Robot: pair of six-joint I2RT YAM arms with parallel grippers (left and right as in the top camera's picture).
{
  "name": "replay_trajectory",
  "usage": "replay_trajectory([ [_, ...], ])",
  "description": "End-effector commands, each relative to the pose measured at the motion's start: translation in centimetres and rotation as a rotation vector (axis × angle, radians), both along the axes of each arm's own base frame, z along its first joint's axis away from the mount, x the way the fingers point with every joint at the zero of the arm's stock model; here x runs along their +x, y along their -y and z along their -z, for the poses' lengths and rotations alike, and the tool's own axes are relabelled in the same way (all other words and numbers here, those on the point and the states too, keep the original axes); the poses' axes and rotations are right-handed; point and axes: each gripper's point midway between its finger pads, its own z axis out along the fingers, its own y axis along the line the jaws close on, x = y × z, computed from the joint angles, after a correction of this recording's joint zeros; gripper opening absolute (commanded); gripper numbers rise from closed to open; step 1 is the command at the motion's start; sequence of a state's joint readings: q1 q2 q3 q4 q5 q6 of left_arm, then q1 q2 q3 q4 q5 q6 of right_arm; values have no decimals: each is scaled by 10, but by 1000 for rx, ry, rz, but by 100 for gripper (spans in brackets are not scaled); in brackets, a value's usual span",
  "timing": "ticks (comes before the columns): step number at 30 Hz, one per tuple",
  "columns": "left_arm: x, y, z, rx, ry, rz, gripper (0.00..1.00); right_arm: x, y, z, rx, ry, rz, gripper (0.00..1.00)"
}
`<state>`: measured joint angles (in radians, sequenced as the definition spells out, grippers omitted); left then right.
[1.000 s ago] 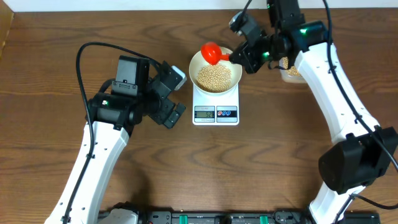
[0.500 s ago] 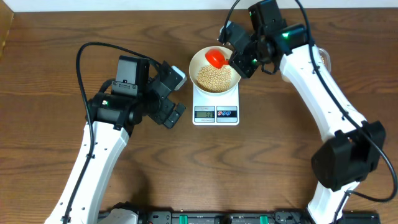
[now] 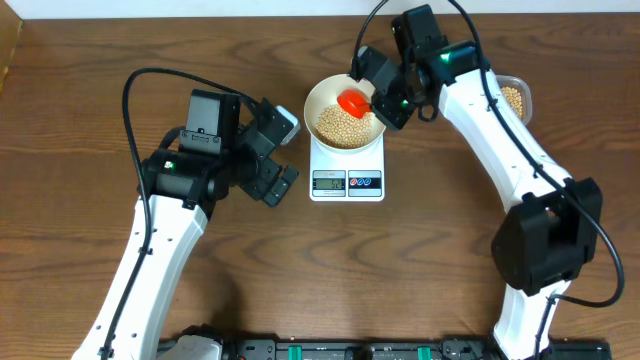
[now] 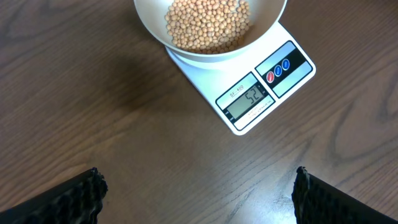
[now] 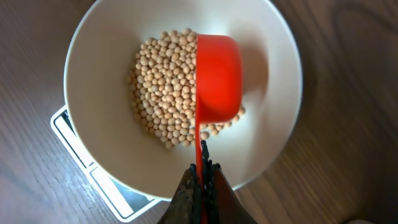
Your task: Scoop item into bowl and weigh 50g on scale
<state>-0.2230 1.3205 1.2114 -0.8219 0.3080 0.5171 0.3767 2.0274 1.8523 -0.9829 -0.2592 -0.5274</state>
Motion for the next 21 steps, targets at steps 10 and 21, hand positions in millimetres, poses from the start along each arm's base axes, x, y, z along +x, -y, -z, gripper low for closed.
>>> replay_trajectory([
  [10,1,-1,1,-1,-6,-12,98,-2,-4,18,-39,-21,-19,1],
  [21,1,-1,1,-1,-6,-12,98,-14,-23,19,-42,-27,-65,1],
])
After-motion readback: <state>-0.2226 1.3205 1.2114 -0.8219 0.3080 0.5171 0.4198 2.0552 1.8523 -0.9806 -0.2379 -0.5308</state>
